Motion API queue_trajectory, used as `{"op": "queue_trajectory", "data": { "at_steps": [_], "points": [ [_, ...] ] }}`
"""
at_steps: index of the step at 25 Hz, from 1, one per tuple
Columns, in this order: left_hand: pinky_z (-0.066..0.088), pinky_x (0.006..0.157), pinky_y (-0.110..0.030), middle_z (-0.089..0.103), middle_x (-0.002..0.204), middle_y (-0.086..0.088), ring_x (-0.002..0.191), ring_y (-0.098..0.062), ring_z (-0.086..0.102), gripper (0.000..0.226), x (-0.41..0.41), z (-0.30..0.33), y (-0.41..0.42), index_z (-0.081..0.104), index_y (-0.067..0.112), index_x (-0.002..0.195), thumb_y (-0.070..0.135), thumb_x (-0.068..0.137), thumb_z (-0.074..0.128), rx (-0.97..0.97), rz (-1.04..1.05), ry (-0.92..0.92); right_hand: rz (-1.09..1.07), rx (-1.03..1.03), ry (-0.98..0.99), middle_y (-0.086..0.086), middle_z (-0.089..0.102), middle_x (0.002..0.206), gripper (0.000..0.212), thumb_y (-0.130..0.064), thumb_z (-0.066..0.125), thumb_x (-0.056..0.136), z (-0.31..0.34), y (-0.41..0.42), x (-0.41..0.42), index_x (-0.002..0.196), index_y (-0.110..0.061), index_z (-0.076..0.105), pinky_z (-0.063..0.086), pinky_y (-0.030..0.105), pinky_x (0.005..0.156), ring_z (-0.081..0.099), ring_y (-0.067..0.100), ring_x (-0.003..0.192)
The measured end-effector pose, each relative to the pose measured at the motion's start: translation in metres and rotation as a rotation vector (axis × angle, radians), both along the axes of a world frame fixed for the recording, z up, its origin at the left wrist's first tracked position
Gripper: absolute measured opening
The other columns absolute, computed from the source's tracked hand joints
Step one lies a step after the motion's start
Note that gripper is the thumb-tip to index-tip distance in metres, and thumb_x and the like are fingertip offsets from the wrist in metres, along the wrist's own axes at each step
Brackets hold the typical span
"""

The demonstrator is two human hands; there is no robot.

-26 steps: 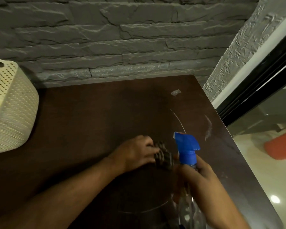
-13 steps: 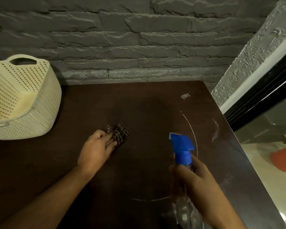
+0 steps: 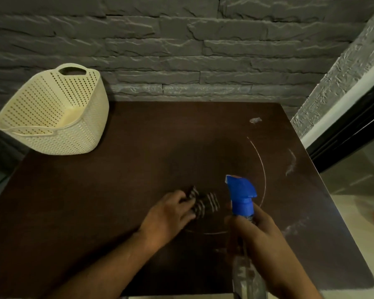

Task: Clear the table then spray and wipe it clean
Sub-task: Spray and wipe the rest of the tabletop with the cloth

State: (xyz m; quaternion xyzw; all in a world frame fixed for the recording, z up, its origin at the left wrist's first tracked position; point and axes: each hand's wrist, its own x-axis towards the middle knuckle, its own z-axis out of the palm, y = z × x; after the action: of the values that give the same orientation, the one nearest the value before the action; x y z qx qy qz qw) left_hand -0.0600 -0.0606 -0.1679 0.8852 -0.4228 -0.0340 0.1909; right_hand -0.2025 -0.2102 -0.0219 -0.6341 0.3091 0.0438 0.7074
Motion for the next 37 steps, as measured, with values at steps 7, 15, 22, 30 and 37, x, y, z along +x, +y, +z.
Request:
{"op": "queue_trajectory", "data": {
  "at_steps": [7,15,22,30,37],
  "points": [
    [0.05,0.082,-0.043,0.057,0.108,-0.018,0.092,-0.039,0.058,0.035,0.042,0.004,0.068,0.065,0.014,0.119,0.033,0.089,0.061,0.036,0.789,0.003,0.083,0.022,0.04,0.005,0.059,0.061,0.025,-0.018,0.066,0.082,0.002,0.001,-0.053,0.104,-0.022,0.055,0.054,0.033,0.055,0.057,0.022,0.053],
    [0.048,0.087,-0.045,0.054,0.118,-0.019,0.101,-0.042,0.056,0.039,0.017,0.003,0.076,0.062,0.015,0.124,0.035,0.091,0.059,0.028,0.863,0.006,0.231,0.016,0.175,0.01,0.057,0.075,0.031,-0.015,0.064,0.084,-0.016,0.025,-0.1,0.106,-0.031,0.048,0.051,0.023,0.052,0.057,0.013,0.052],
    [0.047,0.09,-0.046,0.05,0.122,-0.015,0.107,-0.037,0.053,0.041,0.016,0.001,0.072,0.059,0.019,0.128,0.039,0.092,0.056,0.063,0.875,0.049,0.314,0.007,0.201,0.009,0.059,0.078,0.034,-0.026,0.069,0.075,-0.024,0.057,-0.104,0.103,-0.032,0.051,0.054,0.029,0.059,0.059,0.018,0.061],
    [0.046,0.09,-0.047,0.049,0.122,-0.018,0.106,-0.039,0.052,0.04,0.018,0.004,0.077,0.059,0.017,0.127,0.038,0.093,0.055,0.058,0.841,0.061,0.018,-0.06,0.184,0.015,0.059,0.069,0.02,-0.016,0.062,0.085,-0.023,0.053,-0.135,0.1,-0.024,0.053,0.055,0.034,0.057,0.059,0.026,0.058],
    [0.046,0.087,-0.045,0.05,0.119,-0.018,0.105,-0.038,0.052,0.039,-0.003,0.006,0.067,0.06,0.016,0.126,0.037,0.093,0.056,0.057,0.776,0.006,-0.066,-0.084,0.152,0.015,0.059,0.065,0.022,-0.015,0.062,0.084,-0.02,0.059,-0.157,0.101,-0.026,0.054,0.055,0.032,0.054,0.059,0.024,0.054]
  ]
}}
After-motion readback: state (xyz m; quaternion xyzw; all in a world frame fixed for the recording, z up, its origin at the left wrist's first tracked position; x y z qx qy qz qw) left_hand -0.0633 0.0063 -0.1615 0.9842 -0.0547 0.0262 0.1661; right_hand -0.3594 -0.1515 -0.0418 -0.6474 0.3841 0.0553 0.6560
